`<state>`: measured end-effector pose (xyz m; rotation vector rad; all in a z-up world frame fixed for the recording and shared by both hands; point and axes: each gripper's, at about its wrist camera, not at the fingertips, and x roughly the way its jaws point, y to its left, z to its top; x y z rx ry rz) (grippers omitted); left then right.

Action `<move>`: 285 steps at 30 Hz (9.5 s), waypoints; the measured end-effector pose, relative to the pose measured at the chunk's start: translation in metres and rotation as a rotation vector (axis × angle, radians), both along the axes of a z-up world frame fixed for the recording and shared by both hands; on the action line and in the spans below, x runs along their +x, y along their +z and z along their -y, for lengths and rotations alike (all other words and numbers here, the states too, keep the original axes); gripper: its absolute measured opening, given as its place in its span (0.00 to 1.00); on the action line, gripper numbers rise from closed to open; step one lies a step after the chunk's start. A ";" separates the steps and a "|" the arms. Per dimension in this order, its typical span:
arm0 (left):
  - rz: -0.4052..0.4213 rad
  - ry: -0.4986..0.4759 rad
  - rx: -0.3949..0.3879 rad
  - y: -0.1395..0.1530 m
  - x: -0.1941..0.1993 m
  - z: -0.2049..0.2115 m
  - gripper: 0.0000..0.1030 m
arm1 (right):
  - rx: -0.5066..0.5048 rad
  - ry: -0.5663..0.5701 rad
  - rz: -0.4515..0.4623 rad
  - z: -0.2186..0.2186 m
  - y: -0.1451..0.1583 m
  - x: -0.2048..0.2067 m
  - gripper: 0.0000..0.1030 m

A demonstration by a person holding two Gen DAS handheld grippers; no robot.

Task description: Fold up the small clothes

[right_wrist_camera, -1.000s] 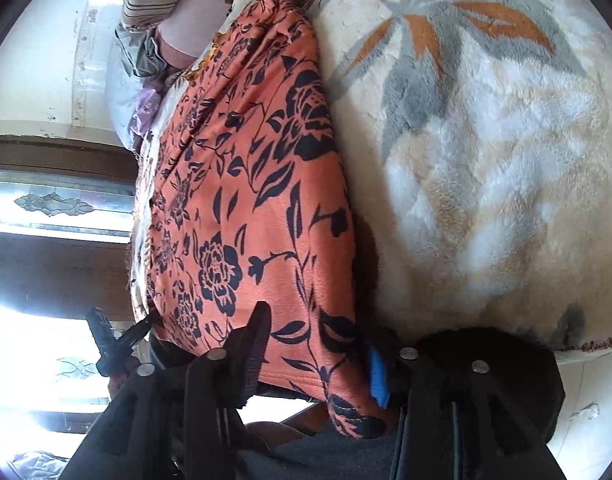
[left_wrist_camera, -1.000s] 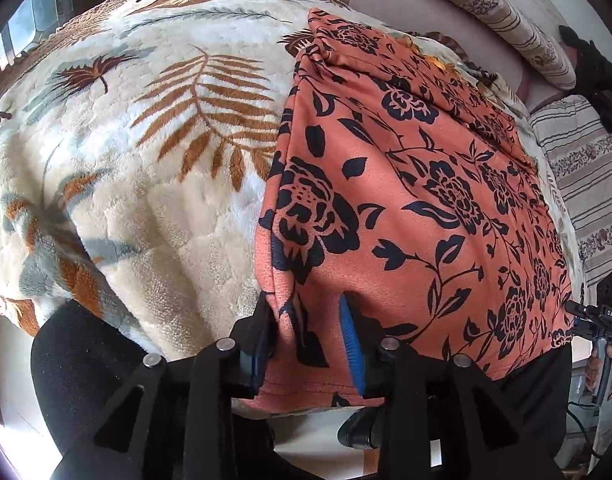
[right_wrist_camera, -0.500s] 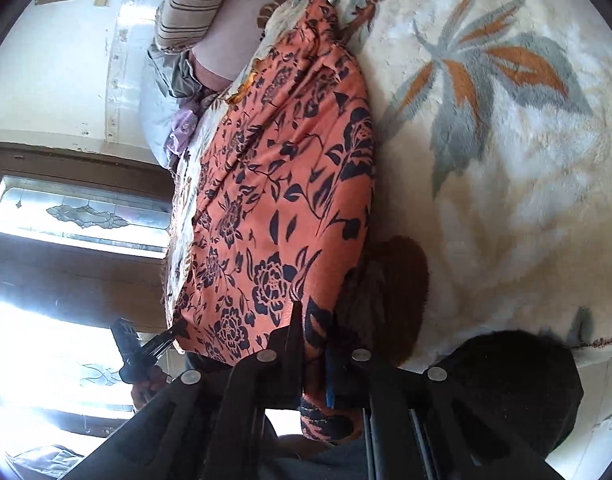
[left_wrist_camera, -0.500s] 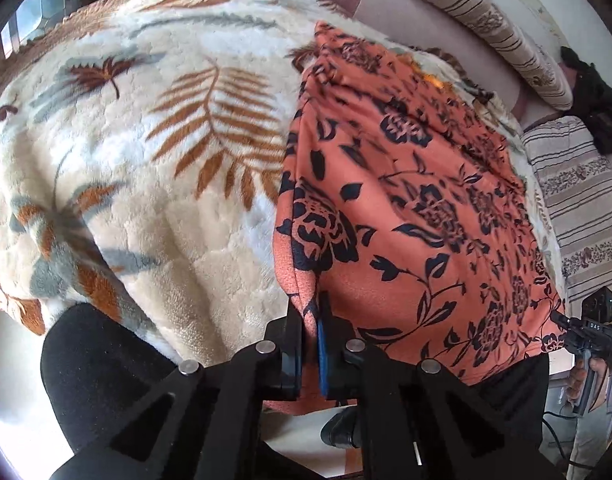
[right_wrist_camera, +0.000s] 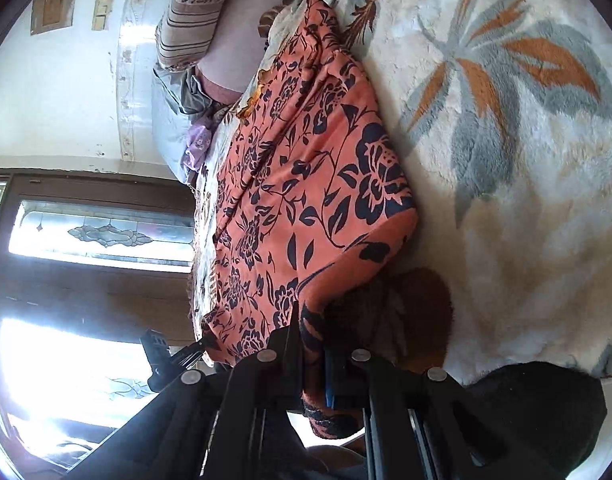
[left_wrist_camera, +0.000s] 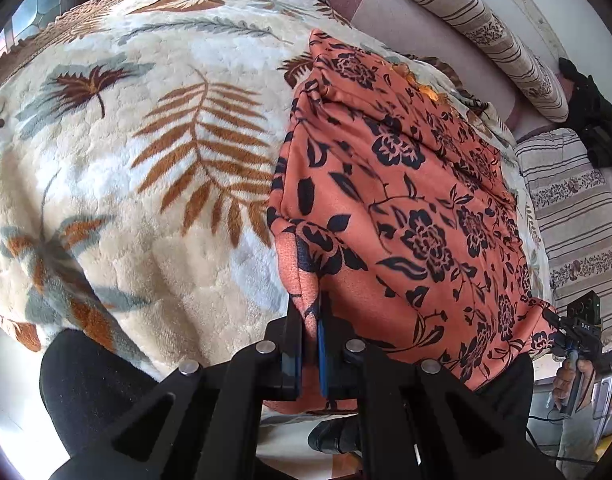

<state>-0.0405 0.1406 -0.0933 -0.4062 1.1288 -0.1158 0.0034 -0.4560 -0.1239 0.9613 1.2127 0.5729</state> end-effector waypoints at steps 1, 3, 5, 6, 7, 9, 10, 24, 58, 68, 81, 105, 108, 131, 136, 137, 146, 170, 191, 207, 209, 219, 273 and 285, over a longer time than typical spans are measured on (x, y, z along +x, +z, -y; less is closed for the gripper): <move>0.020 -0.008 0.004 0.009 0.007 0.001 0.06 | 0.006 0.002 0.008 -0.001 0.003 0.006 0.07; 0.081 -0.029 0.006 0.033 0.026 0.002 0.06 | 0.032 0.003 0.044 -0.002 0.014 0.026 0.07; 0.160 -0.048 0.018 0.060 0.054 0.006 0.06 | 0.051 -0.004 0.105 -0.003 0.033 0.057 0.07; 0.201 -0.055 0.023 0.074 0.072 0.006 0.06 | 0.059 -0.020 0.143 -0.002 0.044 0.076 0.07; 0.240 -0.056 0.021 0.086 0.091 0.006 0.06 | 0.066 -0.042 0.187 0.002 0.056 0.097 0.07; 0.305 -0.043 0.028 0.103 0.135 0.004 0.06 | 0.068 -0.096 0.256 0.008 0.075 0.142 0.07; 0.328 -0.025 0.043 0.106 0.158 0.004 0.06 | 0.081 -0.127 0.274 0.011 0.079 0.165 0.07; 0.235 0.098 0.158 0.026 0.229 -0.019 0.77 | -0.279 -0.309 0.180 0.009 0.032 0.176 0.89; 0.192 0.176 0.069 0.068 0.116 0.016 0.13 | -0.225 -0.370 0.160 -0.051 0.090 0.119 0.09; 0.090 0.231 0.124 0.006 0.044 -0.018 0.41 | -0.199 -0.406 -0.058 0.001 -0.003 0.010 0.35; 0.059 0.026 0.224 0.008 0.195 0.005 0.44 | -0.259 -0.241 0.216 -0.049 0.075 0.054 0.76; 0.128 0.087 0.230 0.026 0.098 0.028 0.61 | -0.097 -0.341 0.072 0.004 0.017 0.182 0.76; 0.127 0.048 0.249 0.020 0.093 0.043 0.61 | -0.101 -0.292 0.113 -0.001 0.034 0.130 0.76; 0.059 0.100 0.331 -0.001 0.054 0.035 0.78 | -0.021 -0.366 0.064 -0.006 0.014 0.017 0.81; 0.106 0.127 0.305 0.018 0.051 0.041 0.78 | 0.025 -0.379 0.043 -0.014 0.018 -0.018 0.82; 0.108 0.119 0.294 0.020 0.052 0.046 0.78 | 0.017 -0.375 0.022 -0.016 0.012 -0.022 0.82; 0.189 -0.036 0.297 0.032 0.085 0.118 0.78 | 0.085 -0.501 -0.098 -0.001 -0.022 0.006 0.82; 0.129 -0.168 0.446 -0.025 0.126 0.182 0.83 | -0.110 -0.455 0.064 0.055 0.014 0.022 0.85; 0.155 -0.171 0.426 -0.026 0.126 0.179 0.85 | -0.540 -0.068 0.039 -0.040 -0.013 0.231 0.23; 0.187 -0.077 0.276 0.011 0.094 0.124 0.82 | -0.248 -0.043 0.159 -0.107 0.053 0.114 0.72; 0.117 0.021 0.229 0.000 0.080 0.085 0.70 | -0.235 -0.002 0.126 -0.119 0.033 0.102 0.72; 0.130 0.137 0.160 0.022 0.090 0.011 0.83 | -0.219 -0.016 0.069 -0.113 -0.001 0.091 0.72; 0.139 0.031 0.254 0.038 0.077 0.069 0.70 | -0.076 -0.282 -0.032 -0.050 -0.002 -0.012 0.85; 0.122 -0.001 0.274 0.034 0.084 0.094 0.70 | -0.002 -0.461 -0.072 -0.021 -0.015 0.018 0.85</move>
